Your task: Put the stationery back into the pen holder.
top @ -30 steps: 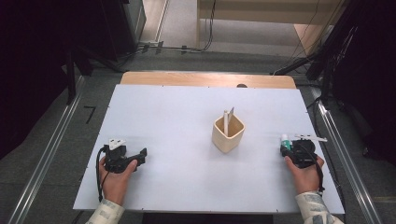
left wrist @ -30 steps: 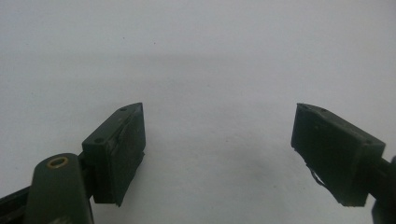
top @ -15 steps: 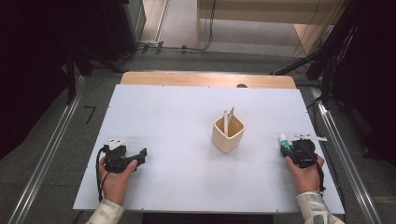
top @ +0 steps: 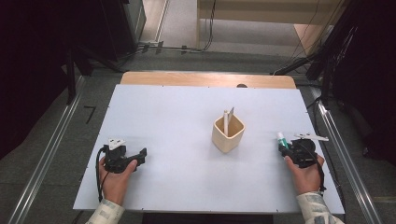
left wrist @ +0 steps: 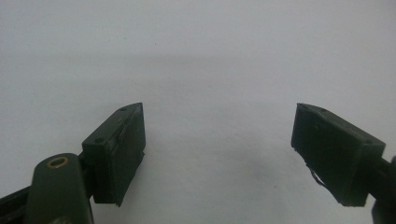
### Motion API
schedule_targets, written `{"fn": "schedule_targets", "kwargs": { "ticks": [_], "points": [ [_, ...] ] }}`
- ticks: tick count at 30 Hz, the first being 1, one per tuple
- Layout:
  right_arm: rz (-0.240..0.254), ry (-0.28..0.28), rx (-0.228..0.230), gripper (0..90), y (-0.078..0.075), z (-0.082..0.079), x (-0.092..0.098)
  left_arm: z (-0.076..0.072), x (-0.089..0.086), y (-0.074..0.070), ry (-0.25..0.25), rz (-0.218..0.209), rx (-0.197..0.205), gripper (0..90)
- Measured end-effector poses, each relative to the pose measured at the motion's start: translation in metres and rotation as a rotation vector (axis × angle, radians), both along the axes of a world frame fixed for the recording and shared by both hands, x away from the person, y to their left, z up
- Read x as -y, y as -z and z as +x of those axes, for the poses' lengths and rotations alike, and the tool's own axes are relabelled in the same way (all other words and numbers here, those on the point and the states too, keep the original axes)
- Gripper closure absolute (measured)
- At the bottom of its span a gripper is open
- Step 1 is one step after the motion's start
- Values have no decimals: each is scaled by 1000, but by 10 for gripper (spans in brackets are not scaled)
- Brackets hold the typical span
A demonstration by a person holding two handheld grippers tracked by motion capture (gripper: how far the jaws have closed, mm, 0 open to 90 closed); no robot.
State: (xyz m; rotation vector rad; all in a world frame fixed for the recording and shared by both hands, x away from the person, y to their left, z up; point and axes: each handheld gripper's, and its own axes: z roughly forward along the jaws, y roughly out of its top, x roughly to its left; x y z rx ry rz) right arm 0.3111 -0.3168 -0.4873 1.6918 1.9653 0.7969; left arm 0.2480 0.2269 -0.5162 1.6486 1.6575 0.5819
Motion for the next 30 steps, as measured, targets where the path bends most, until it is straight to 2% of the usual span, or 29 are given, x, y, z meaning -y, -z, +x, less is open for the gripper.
{"fn": "schedule_targets", "kwargs": {
  "ticks": [9, 19, 30],
  "points": [
    [33, -70, 31, 638, -13, -5, -12, 1, 0, 0, 1, 3, -3, 187],
    [69, -117, 75, 639, -30, -8, -23, 1, 1, 1, 0, 5, -5, 187],
    [52, -185, 116, 638, -48, -5, -42, 1, 1, 1, -1, 6, -8, 187]
  ]
}}
